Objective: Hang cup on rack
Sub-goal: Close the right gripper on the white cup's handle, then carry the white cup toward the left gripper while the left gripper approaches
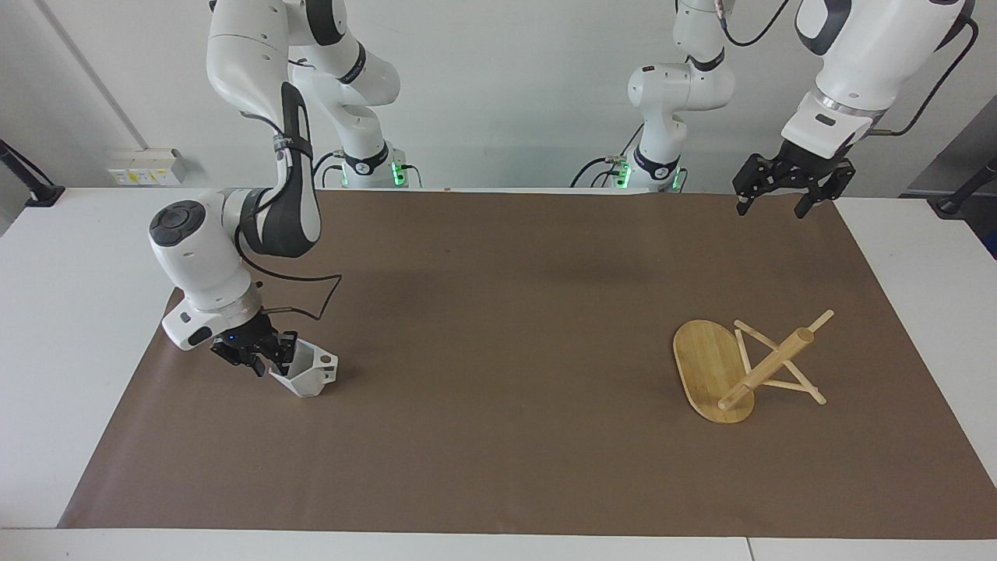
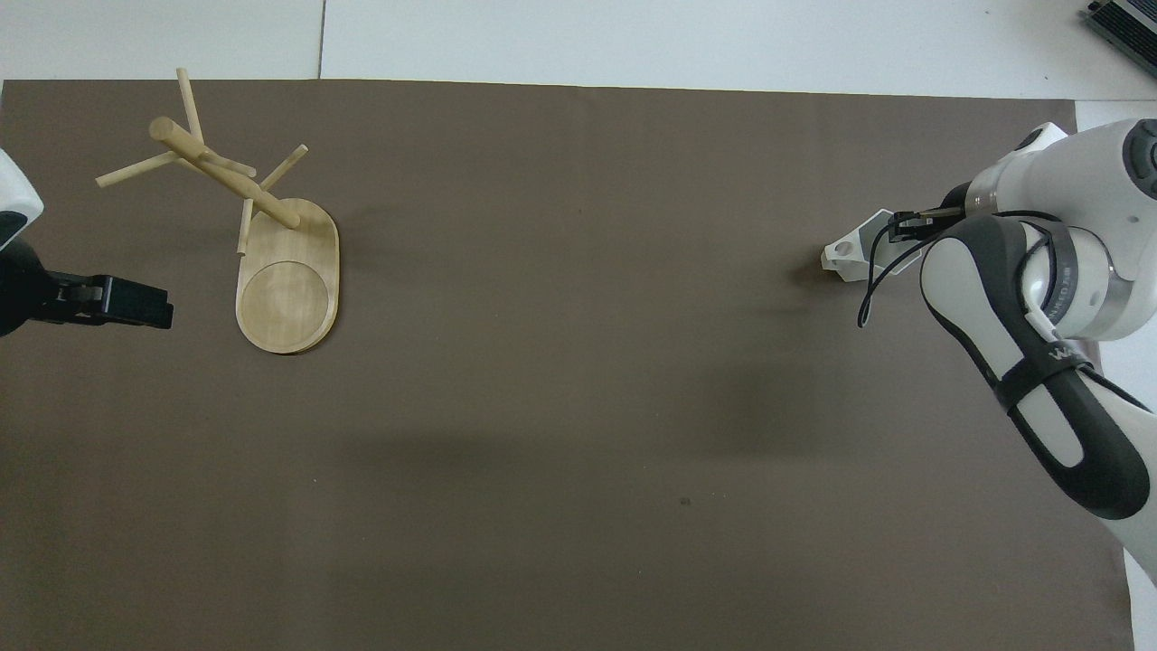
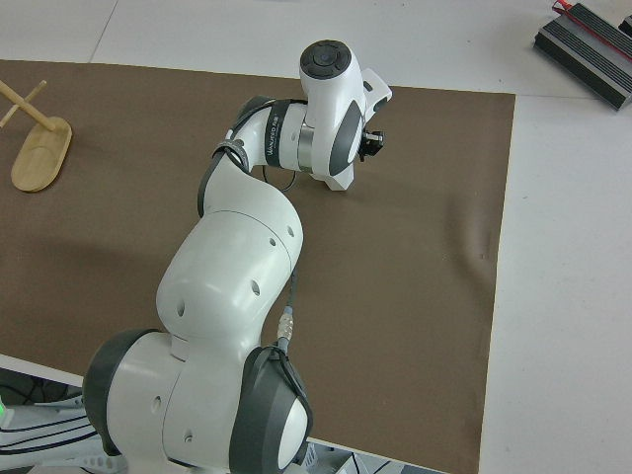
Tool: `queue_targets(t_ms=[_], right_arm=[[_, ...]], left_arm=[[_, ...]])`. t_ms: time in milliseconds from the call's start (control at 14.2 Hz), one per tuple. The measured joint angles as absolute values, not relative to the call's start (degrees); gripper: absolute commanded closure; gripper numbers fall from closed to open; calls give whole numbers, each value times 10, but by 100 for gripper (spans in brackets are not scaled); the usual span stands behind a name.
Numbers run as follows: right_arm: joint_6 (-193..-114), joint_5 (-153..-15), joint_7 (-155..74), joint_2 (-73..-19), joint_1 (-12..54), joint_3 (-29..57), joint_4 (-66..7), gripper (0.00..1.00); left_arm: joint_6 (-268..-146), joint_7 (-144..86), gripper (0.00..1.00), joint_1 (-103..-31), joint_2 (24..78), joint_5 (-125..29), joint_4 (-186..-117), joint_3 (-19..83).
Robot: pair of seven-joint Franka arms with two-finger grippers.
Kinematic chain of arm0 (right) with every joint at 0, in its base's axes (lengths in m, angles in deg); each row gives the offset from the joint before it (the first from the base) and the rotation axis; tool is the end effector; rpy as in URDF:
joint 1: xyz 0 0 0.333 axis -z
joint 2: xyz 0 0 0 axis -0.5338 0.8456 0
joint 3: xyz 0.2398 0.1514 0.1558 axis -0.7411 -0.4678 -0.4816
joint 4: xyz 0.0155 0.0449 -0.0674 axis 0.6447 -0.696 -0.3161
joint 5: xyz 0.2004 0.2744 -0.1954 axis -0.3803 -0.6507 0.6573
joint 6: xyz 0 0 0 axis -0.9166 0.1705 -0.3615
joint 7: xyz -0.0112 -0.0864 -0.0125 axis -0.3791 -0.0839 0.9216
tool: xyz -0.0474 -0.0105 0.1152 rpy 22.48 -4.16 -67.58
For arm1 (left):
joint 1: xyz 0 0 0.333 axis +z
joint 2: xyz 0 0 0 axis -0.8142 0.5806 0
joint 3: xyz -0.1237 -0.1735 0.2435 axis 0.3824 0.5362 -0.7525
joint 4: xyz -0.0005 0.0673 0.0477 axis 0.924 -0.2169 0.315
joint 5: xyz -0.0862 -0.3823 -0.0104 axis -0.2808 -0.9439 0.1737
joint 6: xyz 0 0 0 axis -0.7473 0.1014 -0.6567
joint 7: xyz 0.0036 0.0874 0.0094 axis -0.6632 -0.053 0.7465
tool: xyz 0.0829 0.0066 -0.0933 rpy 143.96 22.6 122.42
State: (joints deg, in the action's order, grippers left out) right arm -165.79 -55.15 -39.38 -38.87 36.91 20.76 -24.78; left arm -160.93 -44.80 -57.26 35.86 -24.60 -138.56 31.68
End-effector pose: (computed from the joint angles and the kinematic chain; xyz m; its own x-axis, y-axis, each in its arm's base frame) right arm 0.6717 -0.0493 0.3595 0.9897 0.0328 0.1391 0.0346 -0.9993 -0.0102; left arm 0.5243 -0.0581 0.6131 0.9942 -0.1057 0.0188 -0.1061 -0.9942 0.0200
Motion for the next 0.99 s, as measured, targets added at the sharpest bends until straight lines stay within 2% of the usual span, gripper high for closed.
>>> queue_targets(t_ms=[141, 564, 986], right_arm=[[-1658, -552, -393, -389, 369, 206, -248, 70], [-1658, -552, -393, -389, 369, 204, -248, 96], [-1658, -552, -393, -389, 369, 203, -247, 97]], left_arm=[[-1607, -448, 0, -573, 359, -246, -1387, 318], [-1603, -434, 0, -572, 358, -246, -1394, 316], [-1598, -412, 0, -572, 355, -250, -1408, 315]])
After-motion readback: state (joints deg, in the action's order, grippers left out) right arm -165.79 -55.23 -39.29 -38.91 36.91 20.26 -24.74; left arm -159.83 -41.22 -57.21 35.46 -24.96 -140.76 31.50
